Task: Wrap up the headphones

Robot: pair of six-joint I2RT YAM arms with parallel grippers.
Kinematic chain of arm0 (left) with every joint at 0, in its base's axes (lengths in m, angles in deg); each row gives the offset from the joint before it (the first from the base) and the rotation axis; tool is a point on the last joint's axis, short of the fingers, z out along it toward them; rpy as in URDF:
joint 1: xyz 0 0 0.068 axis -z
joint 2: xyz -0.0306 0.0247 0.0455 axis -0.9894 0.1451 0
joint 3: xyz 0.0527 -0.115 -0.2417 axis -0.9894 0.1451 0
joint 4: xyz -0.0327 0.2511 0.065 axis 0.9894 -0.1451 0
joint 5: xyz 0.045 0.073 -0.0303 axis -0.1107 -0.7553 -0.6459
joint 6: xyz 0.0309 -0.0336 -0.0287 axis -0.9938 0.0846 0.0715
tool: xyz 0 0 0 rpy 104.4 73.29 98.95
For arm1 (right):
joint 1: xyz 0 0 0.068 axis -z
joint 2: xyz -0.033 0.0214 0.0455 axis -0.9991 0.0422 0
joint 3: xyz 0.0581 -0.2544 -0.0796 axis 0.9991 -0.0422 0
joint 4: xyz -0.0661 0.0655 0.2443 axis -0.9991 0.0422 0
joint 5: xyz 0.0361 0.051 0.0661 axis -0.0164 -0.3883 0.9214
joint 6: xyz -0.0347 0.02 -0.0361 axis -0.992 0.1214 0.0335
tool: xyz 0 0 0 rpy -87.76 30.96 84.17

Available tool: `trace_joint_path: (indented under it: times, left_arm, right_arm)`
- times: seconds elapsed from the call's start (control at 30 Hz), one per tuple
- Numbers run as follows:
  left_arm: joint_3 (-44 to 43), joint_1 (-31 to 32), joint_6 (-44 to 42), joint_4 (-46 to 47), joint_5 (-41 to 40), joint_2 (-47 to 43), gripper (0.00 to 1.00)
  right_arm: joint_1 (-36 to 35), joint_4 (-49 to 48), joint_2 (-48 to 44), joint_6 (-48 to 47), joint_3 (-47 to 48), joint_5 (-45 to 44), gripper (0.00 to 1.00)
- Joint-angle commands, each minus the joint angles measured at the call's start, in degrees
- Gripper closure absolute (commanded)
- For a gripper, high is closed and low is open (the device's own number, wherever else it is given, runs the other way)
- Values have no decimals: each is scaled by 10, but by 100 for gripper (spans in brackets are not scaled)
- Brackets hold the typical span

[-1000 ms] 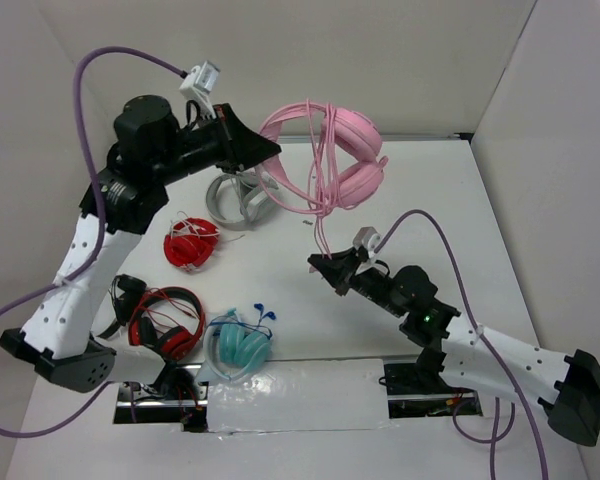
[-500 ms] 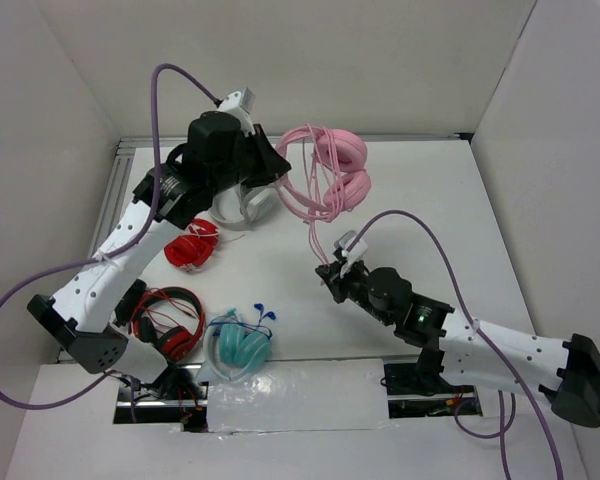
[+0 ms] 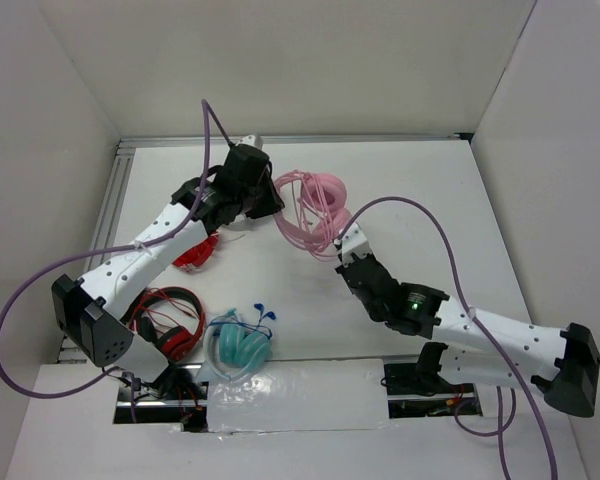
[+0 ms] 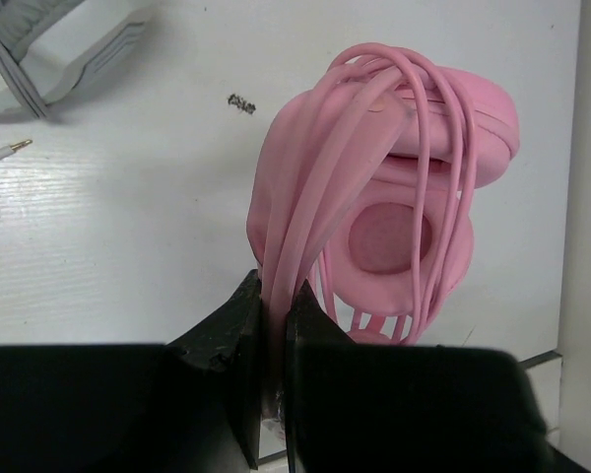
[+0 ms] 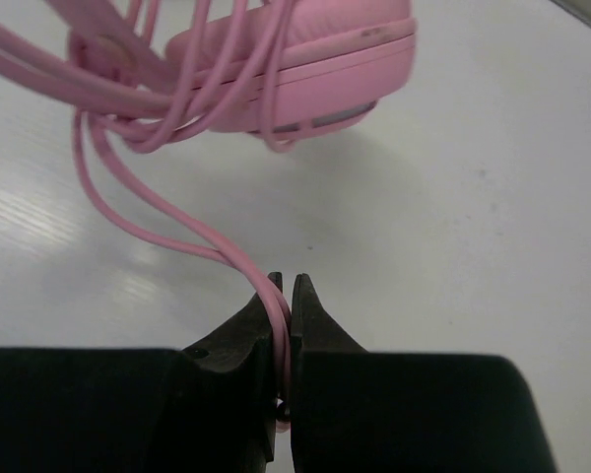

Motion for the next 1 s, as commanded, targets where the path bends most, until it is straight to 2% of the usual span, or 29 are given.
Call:
trace_joint_path:
  times: [0.0, 0.23, 0.57, 0.67, 0.8, 0.83, 0.97]
  left_arm:
    - [3, -3, -28, 79, 11, -10, 100]
    - [36, -3, -58, 90, 49, 22, 100]
    - [46, -3, -91, 96, 112, 61, 100]
    - [46, -3, -116, 103, 151, 78, 100]
    - [57, -3, -169, 123, 217, 99, 100]
    - [62, -3, -208, 134, 258, 102, 100]
    - [60, -3, -273, 141, 301, 125, 100]
  right_arm:
    - [-4, 11, 13, -46, 52, -123, 100]
    - [-8, -79, 54, -193, 52, -151, 100]
    - [-8, -136, 133, -329, 50, -205, 100]
    - [-8, -158, 128, -352, 42, -184, 100]
    - [-6, -213, 104, -387, 31, -109, 100]
    - [-7, -216, 99, -390, 31, -95, 99]
    - [-7, -206, 112, -401, 44, -46, 96]
